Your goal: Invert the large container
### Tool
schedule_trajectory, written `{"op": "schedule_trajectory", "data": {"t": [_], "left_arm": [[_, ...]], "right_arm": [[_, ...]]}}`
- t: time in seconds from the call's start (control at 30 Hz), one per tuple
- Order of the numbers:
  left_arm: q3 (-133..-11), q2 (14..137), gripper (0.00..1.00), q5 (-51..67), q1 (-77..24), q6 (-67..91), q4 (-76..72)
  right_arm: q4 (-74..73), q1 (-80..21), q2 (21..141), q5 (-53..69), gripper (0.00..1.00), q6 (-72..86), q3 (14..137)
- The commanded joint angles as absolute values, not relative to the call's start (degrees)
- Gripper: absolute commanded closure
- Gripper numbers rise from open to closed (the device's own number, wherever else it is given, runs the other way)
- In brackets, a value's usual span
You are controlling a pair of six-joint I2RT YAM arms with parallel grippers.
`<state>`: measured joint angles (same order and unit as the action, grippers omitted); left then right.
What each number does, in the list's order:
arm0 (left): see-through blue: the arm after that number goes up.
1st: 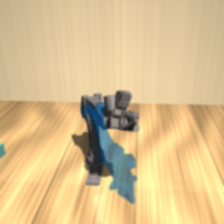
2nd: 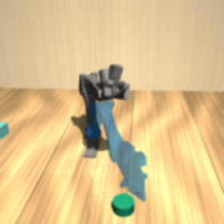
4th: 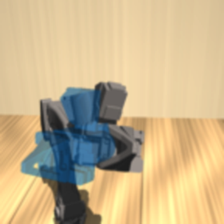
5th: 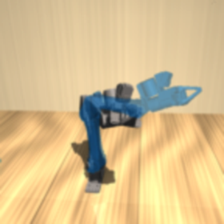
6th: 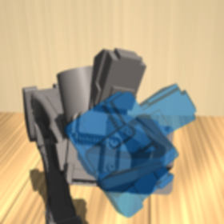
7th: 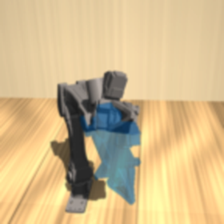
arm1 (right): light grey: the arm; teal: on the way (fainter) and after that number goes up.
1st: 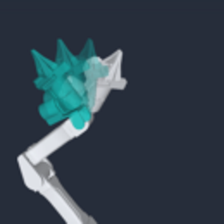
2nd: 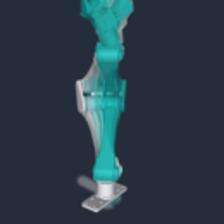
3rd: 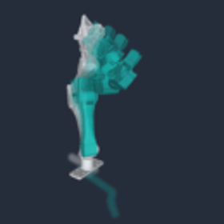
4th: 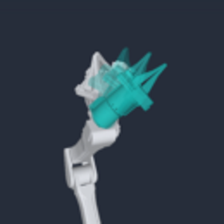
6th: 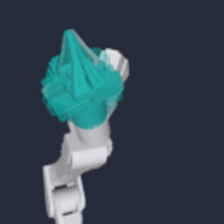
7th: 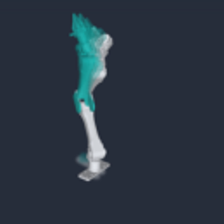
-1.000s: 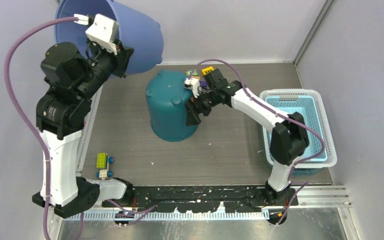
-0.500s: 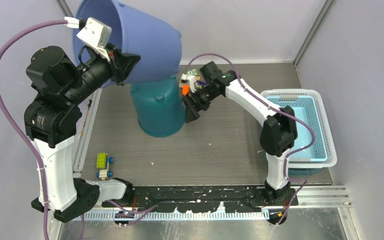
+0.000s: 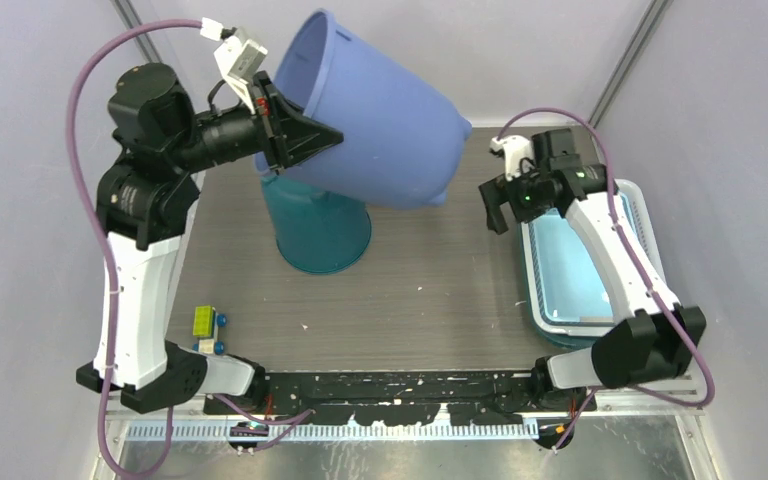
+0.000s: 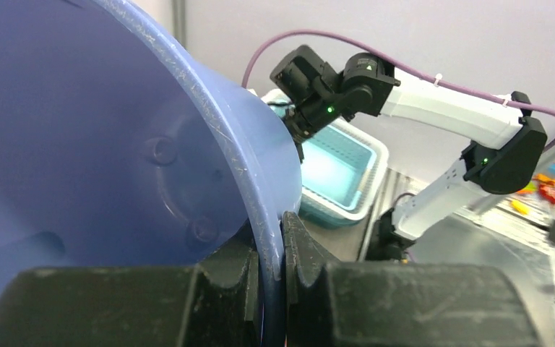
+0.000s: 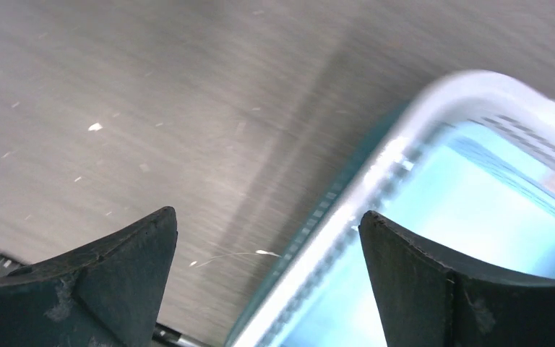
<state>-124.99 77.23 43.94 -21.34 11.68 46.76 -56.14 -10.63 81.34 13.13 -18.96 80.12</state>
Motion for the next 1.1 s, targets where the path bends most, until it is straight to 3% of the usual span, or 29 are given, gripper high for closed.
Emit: {"op": "schedule_trajectory", "data": {"t": [0.0, 0.27, 0.5, 0.83, 1.07], "left_arm": [[-122.04, 78.32, 0.99, 51.60, -23.56, 16.61, 32.61], [-115.90, 79.68, 1.00, 44.18, -34.30, 1.91, 41.27], [-112.97, 81.98, 1.00, 33.00, -44.95, -10.30, 47.53], [-107.60, 88.55, 1.00, 11.64, -61.90, -23.61, 50.21], [-106.18, 92.33, 1.00, 5.97, -65.75, -24.79, 49.07]], "right_arm": [[-48.07, -7.27, 73.36, 0.58, 0.00, -16.34, 80.24], [-41.38, -5.16, 65.78, -11.26, 0.00, -15.60, 85.29], [-41.48, -5.17, 64.34, -5.04, 0.00, -15.07, 88.51], [-38.28, -4.90, 63.10, 4.19, 0.00, -15.69, 80.65], [-34.77, -3.48, 61.59, 0.24, 0.00, -14.97, 77.18]]}}
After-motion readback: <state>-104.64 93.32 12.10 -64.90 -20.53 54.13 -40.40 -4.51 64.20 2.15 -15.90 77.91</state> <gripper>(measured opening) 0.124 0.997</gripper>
